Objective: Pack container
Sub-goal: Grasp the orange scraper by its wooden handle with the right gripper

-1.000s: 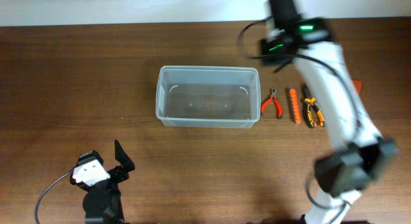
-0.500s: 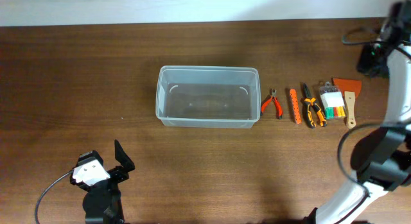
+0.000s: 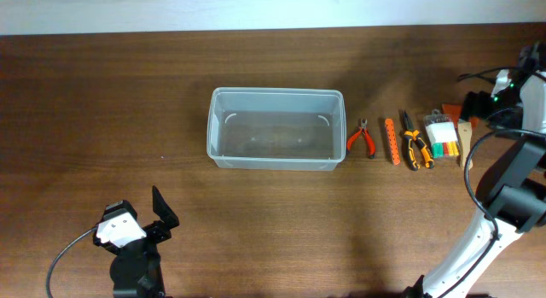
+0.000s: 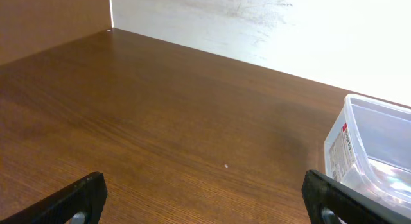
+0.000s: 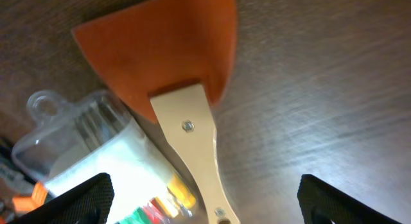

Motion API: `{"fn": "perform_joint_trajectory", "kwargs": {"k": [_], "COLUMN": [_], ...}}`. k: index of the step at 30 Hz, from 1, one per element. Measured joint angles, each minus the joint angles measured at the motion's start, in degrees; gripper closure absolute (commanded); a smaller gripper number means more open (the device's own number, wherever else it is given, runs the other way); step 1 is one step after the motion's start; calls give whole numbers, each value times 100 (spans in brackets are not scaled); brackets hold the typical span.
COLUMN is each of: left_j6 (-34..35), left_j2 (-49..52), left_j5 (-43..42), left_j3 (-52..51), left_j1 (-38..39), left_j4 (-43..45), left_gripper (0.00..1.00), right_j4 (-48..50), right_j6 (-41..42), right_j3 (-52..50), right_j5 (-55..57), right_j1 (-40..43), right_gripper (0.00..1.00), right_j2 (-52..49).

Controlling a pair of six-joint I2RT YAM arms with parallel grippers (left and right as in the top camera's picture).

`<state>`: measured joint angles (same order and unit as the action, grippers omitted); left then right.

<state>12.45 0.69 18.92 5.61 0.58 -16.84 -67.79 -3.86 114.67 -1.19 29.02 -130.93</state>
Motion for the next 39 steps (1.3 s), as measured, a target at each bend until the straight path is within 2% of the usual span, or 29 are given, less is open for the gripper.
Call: {"fn": "perform_joint_trajectory", "kwargs": {"k": [2, 10, 39], "left_j6": [0, 0, 0], "left_j2": [0, 0, 0], "left_j5": [2, 0, 0], "left_j3": [0, 0, 0], "left_j1": [0, 0, 0], "left_j4": [0, 0, 0], "left_gripper": [1, 1, 1], "right_j4": [61, 352, 610], "right_j6": [-24, -81, -813], "right_j3": [0, -7, -291], "right_j5": [-31, -52, -66], "right_j1": [-2, -2, -2], "right_gripper": [17, 30, 32], "right_j2": [-111, -232, -544]}}
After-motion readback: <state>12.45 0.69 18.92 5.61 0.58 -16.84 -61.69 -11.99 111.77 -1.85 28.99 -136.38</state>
